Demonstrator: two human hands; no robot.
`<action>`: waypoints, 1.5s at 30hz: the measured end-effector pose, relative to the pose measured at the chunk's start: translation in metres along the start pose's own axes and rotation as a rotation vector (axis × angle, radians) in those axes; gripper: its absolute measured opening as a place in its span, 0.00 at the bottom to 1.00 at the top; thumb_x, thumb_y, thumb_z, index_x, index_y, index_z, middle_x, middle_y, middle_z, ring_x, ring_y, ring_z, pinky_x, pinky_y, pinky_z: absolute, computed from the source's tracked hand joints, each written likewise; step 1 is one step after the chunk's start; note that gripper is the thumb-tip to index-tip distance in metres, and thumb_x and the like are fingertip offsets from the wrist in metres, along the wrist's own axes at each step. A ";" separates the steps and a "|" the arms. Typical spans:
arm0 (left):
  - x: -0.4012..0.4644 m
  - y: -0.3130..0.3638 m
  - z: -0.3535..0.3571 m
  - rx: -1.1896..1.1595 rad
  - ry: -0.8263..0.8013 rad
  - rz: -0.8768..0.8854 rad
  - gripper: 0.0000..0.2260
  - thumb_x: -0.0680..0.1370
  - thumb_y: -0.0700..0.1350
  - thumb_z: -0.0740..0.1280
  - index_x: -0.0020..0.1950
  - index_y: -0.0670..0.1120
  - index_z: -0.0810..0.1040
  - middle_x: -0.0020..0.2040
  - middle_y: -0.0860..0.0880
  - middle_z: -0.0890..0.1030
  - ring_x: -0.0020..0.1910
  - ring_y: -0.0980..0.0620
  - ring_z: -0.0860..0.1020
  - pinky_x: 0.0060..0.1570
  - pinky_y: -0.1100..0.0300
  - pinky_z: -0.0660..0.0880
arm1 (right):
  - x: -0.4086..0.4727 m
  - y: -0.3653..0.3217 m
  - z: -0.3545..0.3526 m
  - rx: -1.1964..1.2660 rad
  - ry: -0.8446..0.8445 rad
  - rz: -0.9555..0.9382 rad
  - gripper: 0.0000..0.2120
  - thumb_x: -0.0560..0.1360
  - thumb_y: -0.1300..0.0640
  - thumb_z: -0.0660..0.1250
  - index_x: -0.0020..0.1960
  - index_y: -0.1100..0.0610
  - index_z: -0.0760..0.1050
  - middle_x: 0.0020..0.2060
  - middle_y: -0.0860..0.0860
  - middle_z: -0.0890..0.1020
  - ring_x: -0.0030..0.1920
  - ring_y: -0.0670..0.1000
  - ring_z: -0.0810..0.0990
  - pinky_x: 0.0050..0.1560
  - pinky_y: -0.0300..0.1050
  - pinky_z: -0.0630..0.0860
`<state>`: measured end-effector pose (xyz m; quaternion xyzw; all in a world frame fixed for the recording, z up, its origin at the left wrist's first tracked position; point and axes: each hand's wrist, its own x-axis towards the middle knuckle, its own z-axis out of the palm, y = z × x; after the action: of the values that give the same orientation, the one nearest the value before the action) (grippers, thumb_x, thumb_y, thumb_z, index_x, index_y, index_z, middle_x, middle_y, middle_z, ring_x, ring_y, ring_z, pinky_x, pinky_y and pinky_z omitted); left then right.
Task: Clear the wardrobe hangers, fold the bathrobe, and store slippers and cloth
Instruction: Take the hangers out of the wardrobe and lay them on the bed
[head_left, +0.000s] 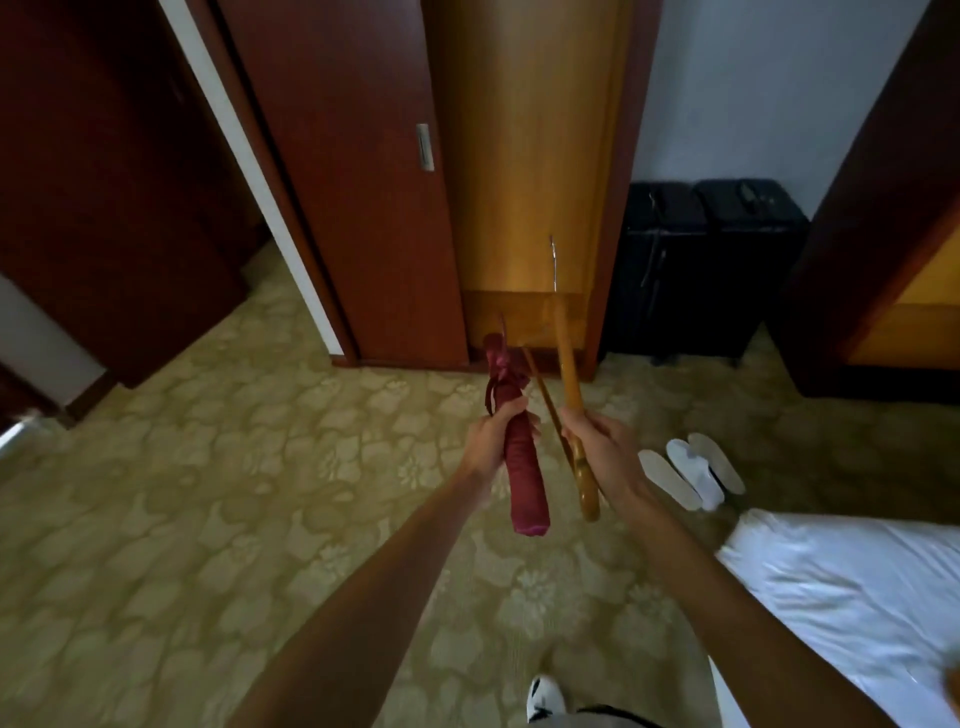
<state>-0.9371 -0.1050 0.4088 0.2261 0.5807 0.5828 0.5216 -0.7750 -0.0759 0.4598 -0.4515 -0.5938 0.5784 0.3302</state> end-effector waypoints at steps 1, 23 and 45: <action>0.022 0.014 -0.007 0.016 0.001 0.005 0.18 0.69 0.59 0.74 0.45 0.45 0.86 0.45 0.44 0.85 0.40 0.50 0.81 0.50 0.53 0.74 | 0.025 -0.007 0.008 -0.005 -0.007 -0.008 0.22 0.79 0.45 0.66 0.44 0.66 0.79 0.34 0.55 0.75 0.36 0.50 0.74 0.37 0.41 0.69; 0.505 0.281 -0.118 0.099 -0.137 0.053 0.19 0.73 0.60 0.71 0.49 0.44 0.84 0.43 0.47 0.84 0.44 0.48 0.81 0.51 0.51 0.77 | 0.517 -0.136 0.177 -0.033 0.125 -0.077 0.15 0.79 0.47 0.66 0.37 0.53 0.78 0.31 0.41 0.80 0.34 0.36 0.77 0.37 0.29 0.71; 0.857 0.662 0.001 0.246 -0.268 0.526 0.20 0.78 0.60 0.67 0.60 0.45 0.78 0.47 0.48 0.84 0.45 0.51 0.82 0.47 0.55 0.77 | 0.935 -0.416 0.121 -0.046 0.269 -0.450 0.19 0.79 0.41 0.65 0.43 0.56 0.80 0.41 0.47 0.82 0.43 0.46 0.79 0.43 0.42 0.72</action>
<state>-1.4678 0.7858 0.7201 0.5046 0.4947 0.5882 0.3933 -1.2996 0.7674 0.7338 -0.3883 -0.6430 0.4116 0.5161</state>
